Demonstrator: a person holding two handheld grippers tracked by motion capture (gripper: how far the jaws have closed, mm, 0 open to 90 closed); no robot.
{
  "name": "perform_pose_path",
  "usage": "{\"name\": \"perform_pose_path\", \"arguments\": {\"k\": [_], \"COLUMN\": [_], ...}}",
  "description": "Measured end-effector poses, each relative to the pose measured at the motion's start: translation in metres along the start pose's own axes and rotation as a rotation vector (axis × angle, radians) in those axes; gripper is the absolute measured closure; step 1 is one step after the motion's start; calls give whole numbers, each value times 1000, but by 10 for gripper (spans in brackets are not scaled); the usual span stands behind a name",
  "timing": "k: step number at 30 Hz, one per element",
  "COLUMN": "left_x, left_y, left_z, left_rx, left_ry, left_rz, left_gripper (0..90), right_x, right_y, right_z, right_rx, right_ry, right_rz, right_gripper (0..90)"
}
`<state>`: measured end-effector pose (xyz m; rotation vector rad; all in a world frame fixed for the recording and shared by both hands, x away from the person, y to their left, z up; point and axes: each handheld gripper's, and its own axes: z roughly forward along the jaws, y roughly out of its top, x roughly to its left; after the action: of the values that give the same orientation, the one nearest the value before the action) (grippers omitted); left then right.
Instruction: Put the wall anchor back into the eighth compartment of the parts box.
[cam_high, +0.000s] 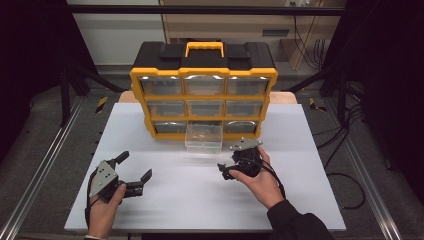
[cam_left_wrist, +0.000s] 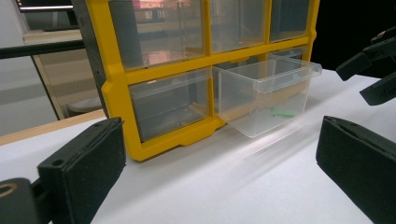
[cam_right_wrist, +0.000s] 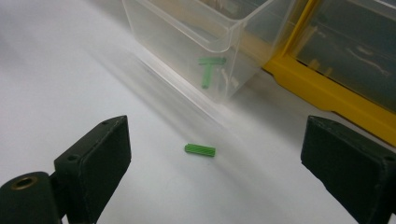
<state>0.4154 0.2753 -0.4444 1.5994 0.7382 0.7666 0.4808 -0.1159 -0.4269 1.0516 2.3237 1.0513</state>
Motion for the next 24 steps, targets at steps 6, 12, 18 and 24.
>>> {"name": "perform_pose_path", "arguments": {"k": [6,12,18,24], "left_x": [0,0,0,0], "left_y": [0,0,0,0], "left_z": [0,-1,-1,0], "left_rx": [-4,-3,-8,-8], "left_ry": [5,4,5,3], "left_rz": [-5,-3,-7,-7], "left_gripper": [9,9,9,9], "right_x": [-1,0,1,2], "right_y": [-5,-9,-12,-12], "right_z": [7,13,18,23], "right_rx": [14,32,56,67], "right_ry": [7,15,24,24], "right_rz": [-6,1,-8,1], "right_gripper": [86,86,82,82]}}
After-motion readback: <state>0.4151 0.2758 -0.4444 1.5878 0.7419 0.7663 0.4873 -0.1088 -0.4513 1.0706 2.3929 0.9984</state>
